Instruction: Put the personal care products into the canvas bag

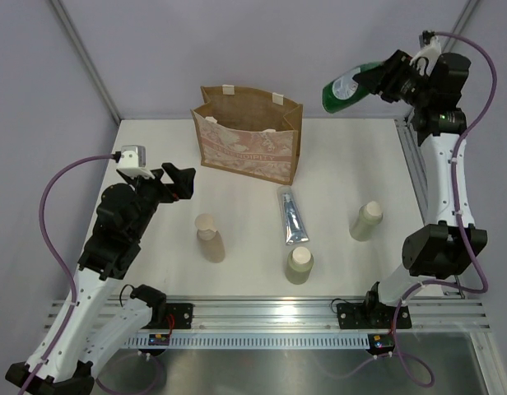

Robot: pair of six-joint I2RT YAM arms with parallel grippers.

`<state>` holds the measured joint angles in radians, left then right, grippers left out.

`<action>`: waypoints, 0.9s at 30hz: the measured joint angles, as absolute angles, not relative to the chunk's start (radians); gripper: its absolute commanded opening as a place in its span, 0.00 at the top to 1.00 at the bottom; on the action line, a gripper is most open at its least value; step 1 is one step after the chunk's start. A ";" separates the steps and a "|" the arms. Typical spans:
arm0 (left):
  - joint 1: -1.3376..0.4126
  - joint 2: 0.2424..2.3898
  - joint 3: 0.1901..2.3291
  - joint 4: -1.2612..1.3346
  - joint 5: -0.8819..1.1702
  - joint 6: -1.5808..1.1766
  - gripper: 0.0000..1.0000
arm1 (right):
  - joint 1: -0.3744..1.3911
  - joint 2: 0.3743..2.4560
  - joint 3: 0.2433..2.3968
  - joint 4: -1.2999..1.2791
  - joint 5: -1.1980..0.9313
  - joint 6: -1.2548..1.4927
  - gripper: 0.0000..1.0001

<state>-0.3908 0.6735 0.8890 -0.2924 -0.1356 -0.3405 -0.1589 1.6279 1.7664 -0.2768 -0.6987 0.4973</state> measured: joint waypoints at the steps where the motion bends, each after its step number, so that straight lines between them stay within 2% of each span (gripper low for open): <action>1: -0.391 0.673 0.889 -0.292 -0.136 -0.341 0.01 | -0.142 1.633 1.811 -0.278 -0.702 0.496 1.00; 6: -0.391 0.673 0.889 -0.299 -0.135 -0.354 0.01 | 0.069 1.715 2.074 -0.276 -0.703 0.469 1.00; 12: -0.391 0.653 0.883 -0.349 -0.130 -0.405 0.01 | 0.267 1.953 2.312 -0.295 -0.707 0.406 1.00; 18: -0.391 0.600 0.867 -0.458 -0.130 -0.469 0.01 | 0.346 2.129 2.304 -0.429 -0.551 0.145 1.00; 27: -0.391 0.551 0.829 -0.554 -0.126 -0.506 0.01 | 0.396 2.201 2.267 -0.582 -0.408 -0.148 1.00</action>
